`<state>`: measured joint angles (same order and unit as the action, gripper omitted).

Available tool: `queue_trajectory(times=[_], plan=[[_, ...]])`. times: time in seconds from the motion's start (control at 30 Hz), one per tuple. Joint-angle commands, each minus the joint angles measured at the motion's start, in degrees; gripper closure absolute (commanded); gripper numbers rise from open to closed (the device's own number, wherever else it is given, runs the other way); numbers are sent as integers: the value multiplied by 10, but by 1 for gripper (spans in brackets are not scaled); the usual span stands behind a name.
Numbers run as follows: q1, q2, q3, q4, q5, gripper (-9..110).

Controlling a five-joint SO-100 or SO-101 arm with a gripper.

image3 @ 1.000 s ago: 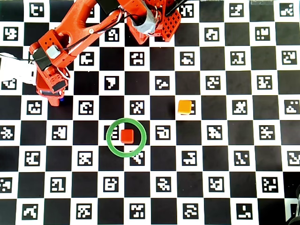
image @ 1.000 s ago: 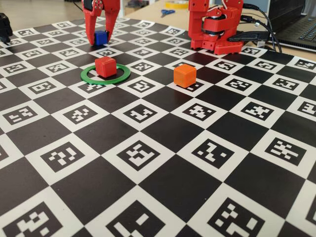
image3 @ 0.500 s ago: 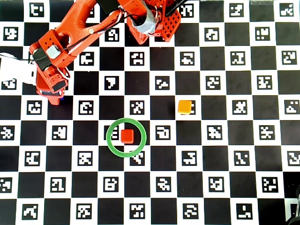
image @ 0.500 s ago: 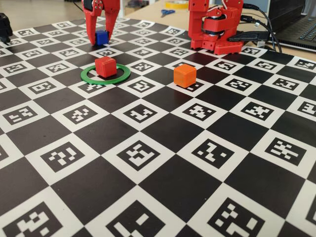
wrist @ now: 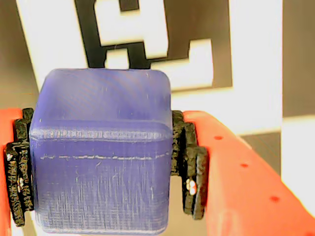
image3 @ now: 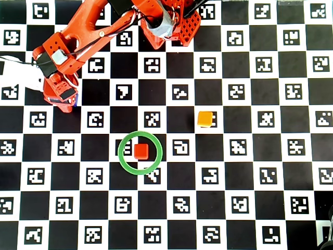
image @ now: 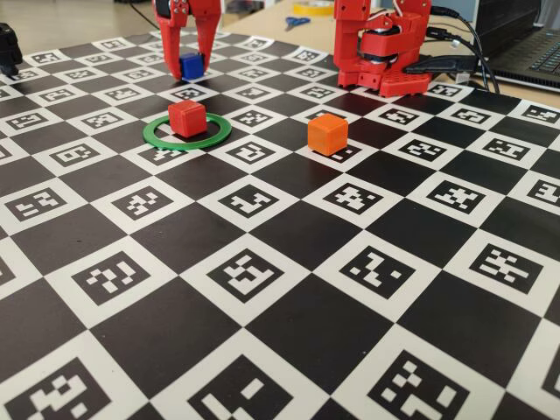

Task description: Grab the red cube then put it in the green circle then put the blue cube on top and finally the orange cube on top

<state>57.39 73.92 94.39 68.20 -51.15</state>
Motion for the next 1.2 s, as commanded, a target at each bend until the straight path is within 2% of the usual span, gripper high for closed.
queue_trajectory(times=[0.0,0.47,1.17], plan=[[-20,91,-46,49,18,88],[-141,188,-121,205,137,89],[-361,149,-258,286,304,90]])
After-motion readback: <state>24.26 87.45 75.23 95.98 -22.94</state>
